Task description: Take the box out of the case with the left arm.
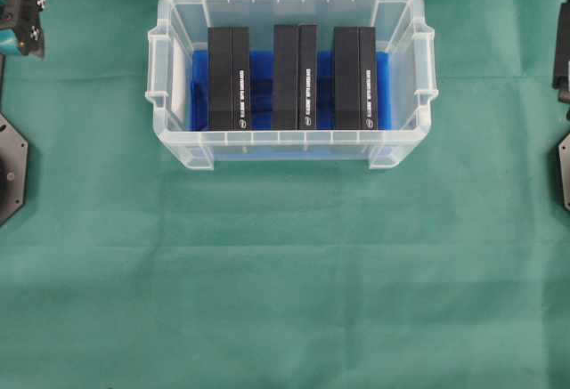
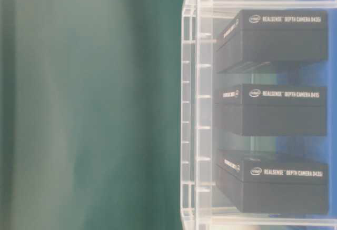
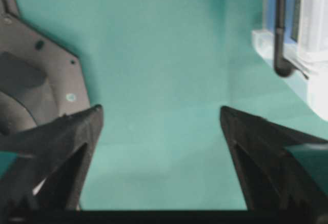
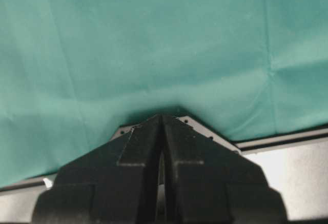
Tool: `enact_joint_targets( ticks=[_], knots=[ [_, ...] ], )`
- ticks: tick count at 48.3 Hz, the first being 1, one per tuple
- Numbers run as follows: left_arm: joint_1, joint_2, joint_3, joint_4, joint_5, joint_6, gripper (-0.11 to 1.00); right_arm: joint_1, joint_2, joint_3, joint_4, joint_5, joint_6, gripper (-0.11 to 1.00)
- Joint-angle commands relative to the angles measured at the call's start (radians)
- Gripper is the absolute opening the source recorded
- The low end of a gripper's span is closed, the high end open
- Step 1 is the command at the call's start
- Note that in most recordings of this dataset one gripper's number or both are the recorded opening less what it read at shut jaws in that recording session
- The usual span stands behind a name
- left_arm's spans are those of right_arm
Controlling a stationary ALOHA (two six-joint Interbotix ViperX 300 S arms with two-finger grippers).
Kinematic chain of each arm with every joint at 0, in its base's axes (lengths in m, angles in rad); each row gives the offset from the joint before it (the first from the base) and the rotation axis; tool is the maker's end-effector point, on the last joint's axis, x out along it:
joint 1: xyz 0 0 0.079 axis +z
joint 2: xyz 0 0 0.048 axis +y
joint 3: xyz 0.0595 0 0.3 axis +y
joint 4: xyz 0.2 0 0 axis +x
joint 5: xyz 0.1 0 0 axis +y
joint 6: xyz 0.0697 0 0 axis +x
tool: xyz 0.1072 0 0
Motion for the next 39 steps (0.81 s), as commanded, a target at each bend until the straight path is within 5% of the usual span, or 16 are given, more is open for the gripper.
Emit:
enact_joint_targets(
  ticks=[1,23,39],
  knots=[
    [0.005,-0.003,-0.015,0.0,-0.002,0.0,0.97,-0.002,0.002,-0.026,0.0,-0.002,0.003,0.02],
    [0.002,0.018,-0.02,-0.002,-0.002,-0.006,0.95,-0.002,0.0,-0.026,-0.002,0.002,0.003,0.02],
    [-0.057,0.153,-0.11,0.0,-0.003,-0.048,0.95,-0.002,0.0,-0.026,-0.002,-0.002,0.003,0.02]
  ],
)
